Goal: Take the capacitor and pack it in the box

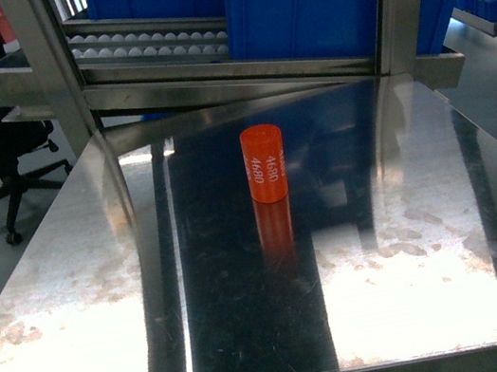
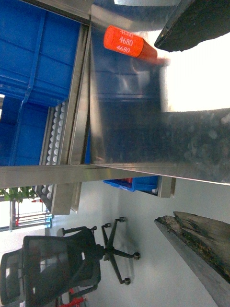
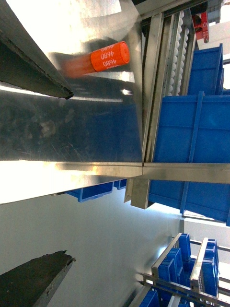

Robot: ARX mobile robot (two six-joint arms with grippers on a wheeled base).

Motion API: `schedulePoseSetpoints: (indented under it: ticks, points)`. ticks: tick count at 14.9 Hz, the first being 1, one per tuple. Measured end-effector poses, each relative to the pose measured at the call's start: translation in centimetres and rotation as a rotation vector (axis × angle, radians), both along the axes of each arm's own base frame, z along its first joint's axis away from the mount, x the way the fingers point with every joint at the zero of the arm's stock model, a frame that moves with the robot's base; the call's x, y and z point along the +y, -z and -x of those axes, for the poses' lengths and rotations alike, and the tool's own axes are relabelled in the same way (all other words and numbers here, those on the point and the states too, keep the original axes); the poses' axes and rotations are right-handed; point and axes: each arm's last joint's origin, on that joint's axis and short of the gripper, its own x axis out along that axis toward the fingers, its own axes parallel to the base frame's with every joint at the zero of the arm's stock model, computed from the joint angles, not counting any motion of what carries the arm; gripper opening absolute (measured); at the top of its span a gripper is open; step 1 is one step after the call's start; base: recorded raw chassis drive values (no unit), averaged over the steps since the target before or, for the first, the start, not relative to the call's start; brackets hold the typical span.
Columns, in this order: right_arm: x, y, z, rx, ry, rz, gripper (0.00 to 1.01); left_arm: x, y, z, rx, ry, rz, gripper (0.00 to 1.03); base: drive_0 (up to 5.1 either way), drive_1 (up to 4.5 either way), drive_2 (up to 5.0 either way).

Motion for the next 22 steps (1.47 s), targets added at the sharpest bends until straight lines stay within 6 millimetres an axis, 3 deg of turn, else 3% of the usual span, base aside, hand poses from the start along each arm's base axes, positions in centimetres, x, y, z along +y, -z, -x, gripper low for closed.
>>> schedulePoseSetpoints:
  ticks: [4, 5, 8, 10, 13, 15, 22]
  points:
    - [0.0, 0.0, 0.0, 0.0, 0.0, 0.0, 0.98, 0.0, 0.1, 0.0, 0.014, 0.011, -0.001, 0.98, 0.0, 0.0, 0.0]
    - [0.0, 0.0, 0.0, 0.0, 0.0, 0.0, 0.98, -0.4, 0.0, -0.6, 0.073, 0.13, 0.0, 0.98, 0.0, 0.0, 0.0]
    - [0.0, 0.0, 0.0, 0.0, 0.0, 0.0, 0.98, -3.3, -3.2, -5.0, 0.024, 0.235, -0.009, 0.98, 0.0, 0.0, 0.0]
    - [0.0, 0.0, 0.0, 0.0, 0.0, 0.0, 0.98, -5.3, -4.7, -9.8, -0.003, 0.227, 0.007, 0.98, 0.0, 0.0, 0.0]
    - [0.0, 0.0, 0.0, 0.0, 0.0, 0.0, 0.98, -8.2, -1.8, -15.9, 0.107, 0.274, 0.024, 0.98, 0.0, 0.0, 0.0]
    - [0.0, 0.0, 0.0, 0.0, 0.0, 0.0, 0.98, -10.1, 0.9, -18.6, 0.206, 0.315, 0.002, 0.98, 0.0, 0.0, 0.0]
    - [0.0, 0.0, 0.0, 0.0, 0.0, 0.0, 0.98, -12.4, 2.4, -20.7, 0.247, 0.355, -0.013, 0.98, 0.0, 0.0, 0.0]
